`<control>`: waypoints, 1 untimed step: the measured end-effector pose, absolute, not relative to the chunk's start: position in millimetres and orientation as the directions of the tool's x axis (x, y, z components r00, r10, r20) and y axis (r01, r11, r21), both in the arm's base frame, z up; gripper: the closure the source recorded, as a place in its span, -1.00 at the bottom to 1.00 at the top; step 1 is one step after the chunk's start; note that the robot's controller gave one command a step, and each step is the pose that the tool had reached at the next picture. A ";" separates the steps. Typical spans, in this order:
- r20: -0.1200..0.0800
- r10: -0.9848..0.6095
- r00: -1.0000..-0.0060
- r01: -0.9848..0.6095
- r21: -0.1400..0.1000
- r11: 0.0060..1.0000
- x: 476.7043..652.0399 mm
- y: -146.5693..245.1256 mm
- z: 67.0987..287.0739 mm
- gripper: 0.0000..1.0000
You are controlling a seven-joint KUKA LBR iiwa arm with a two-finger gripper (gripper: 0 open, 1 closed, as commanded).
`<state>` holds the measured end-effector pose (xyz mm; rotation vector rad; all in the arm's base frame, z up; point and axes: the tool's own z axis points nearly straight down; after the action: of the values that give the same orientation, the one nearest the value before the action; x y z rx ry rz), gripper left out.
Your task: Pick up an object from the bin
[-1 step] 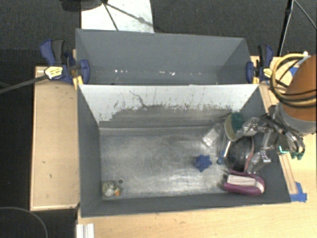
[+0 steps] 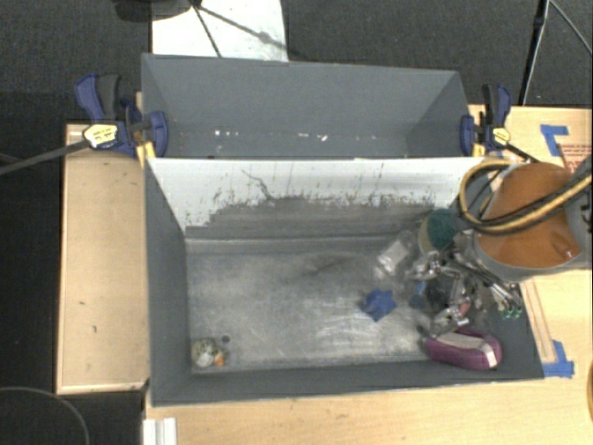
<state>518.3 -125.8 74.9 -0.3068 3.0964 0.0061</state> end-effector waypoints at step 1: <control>-0.005 -0.070 -0.998 -0.070 0.004 0.998 517.6 -36.2 76.9 -1.00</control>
Offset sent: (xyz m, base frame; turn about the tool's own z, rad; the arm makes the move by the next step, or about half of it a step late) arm -0.0019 0.0843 0.0016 0.1334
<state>517.6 -36.2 76.9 -0.1099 3.1347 0.0069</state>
